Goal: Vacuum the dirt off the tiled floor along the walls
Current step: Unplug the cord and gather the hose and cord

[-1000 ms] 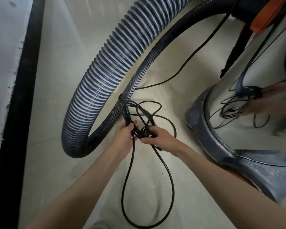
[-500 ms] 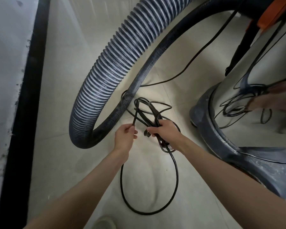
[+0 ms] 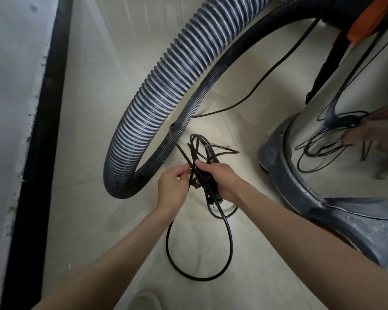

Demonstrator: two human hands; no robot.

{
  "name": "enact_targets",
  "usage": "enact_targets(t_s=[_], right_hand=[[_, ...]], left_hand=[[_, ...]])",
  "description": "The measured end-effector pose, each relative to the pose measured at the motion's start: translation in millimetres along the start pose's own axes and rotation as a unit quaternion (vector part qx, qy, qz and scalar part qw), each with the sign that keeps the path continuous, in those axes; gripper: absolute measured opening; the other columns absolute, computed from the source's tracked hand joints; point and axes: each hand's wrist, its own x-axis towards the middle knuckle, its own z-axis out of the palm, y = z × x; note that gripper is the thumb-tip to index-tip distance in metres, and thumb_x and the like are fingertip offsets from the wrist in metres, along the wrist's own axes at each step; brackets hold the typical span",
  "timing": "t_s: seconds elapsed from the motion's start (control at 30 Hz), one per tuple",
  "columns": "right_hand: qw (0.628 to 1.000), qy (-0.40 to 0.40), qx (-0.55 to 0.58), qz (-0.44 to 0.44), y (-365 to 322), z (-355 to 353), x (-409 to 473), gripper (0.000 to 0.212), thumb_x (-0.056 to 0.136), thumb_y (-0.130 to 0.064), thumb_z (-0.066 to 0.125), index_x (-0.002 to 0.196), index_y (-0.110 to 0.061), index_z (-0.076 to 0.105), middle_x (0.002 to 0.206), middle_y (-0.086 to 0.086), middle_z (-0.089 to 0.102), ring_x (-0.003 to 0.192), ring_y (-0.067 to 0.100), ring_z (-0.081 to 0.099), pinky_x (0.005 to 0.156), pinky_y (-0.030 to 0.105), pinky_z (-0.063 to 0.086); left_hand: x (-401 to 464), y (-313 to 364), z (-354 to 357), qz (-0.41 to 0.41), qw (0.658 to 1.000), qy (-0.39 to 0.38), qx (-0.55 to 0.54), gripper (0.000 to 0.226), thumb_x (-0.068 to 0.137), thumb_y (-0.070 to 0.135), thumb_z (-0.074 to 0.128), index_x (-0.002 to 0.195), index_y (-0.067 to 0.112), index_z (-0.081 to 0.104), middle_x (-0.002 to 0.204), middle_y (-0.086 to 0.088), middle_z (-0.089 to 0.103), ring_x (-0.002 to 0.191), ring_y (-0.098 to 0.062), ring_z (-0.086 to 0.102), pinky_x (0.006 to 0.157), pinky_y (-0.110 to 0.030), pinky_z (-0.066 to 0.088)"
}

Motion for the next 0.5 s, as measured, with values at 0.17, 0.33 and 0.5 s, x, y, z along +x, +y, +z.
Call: enact_targets(t_s=[0.17, 0.33, 0.5], right_hand=[[0.999, 0.044, -0.019, 0.003, -0.8, 9.8, 6.6, 0.025, 0.089, -0.023, 0.071, 0.084, 0.0, 0.062, 0.076, 0.018, 0.058, 0.053, 0.021, 0.052, 0.04, 0.016, 0.039], [0.998, 0.053, -0.024, 0.019, 1.7, 20.1, 12.1, 0.027, 0.087, -0.024, 0.07, 0.07, -0.006, 0.058, 0.06, 0.008, 0.057, 0.053, 0.019, 0.054, 0.048, 0.021, 0.041], [0.999, 0.04, 0.015, 0.032, 6.9, 36.1, 14.1, 0.017, 0.09, -0.015, 0.061, 0.079, -0.005, 0.057, 0.077, 0.011, 0.065, 0.05, 0.018, 0.051, 0.055, 0.03, 0.039]], left_hand=[[-8.9, 2.1, -15.7, -0.048, 0.997, -0.042, -0.047, 0.036, 0.095, 0.0, 0.044, 0.116, 0.018, 0.066, 0.097, 0.013, 0.066, 0.091, 0.002, 0.057, 0.09, -0.018, 0.042], [-25.0, -18.0, -37.2, -0.189, 0.978, -0.089, 0.026, 0.014, 0.095, 0.015, 0.05, 0.092, 0.022, 0.062, 0.088, 0.005, 0.062, 0.082, -0.01, 0.055, 0.067, -0.021, 0.043], [-31.6, -46.7, -73.8, -0.284, 0.959, 0.007, -0.002, 0.018, 0.095, 0.015, 0.052, 0.111, 0.009, 0.057, 0.104, -0.009, 0.06, 0.09, -0.02, 0.055, 0.072, -0.029, 0.044]])
